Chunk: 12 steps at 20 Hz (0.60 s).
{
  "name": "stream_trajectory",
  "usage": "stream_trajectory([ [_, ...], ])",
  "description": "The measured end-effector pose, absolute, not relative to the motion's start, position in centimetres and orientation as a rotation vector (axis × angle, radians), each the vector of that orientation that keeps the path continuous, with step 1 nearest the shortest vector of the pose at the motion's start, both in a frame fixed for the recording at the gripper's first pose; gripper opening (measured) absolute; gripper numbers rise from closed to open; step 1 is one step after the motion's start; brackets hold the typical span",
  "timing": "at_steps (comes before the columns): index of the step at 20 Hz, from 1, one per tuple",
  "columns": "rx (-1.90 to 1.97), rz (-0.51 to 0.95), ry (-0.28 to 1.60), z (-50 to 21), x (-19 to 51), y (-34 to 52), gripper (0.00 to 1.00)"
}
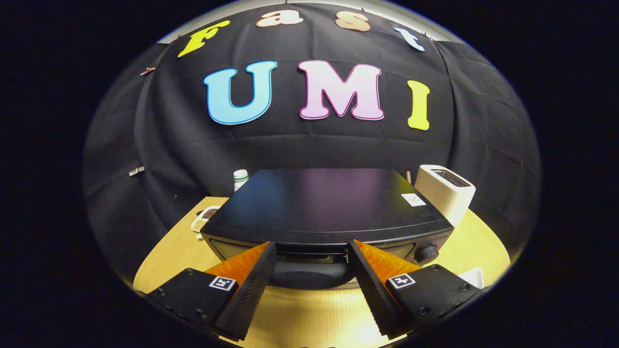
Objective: Open the toaster oven, put the food inside, and close the toaster oven door.
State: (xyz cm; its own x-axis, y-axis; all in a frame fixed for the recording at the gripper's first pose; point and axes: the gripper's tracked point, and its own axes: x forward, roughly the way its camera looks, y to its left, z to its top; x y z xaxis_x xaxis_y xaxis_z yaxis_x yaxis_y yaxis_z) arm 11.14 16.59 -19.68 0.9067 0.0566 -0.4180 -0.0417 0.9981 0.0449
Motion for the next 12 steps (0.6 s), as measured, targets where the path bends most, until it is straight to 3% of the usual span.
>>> stream_trajectory([
  [12,0.076,0.082,0.494,-21.5,4.6,16.7,0.98],
])
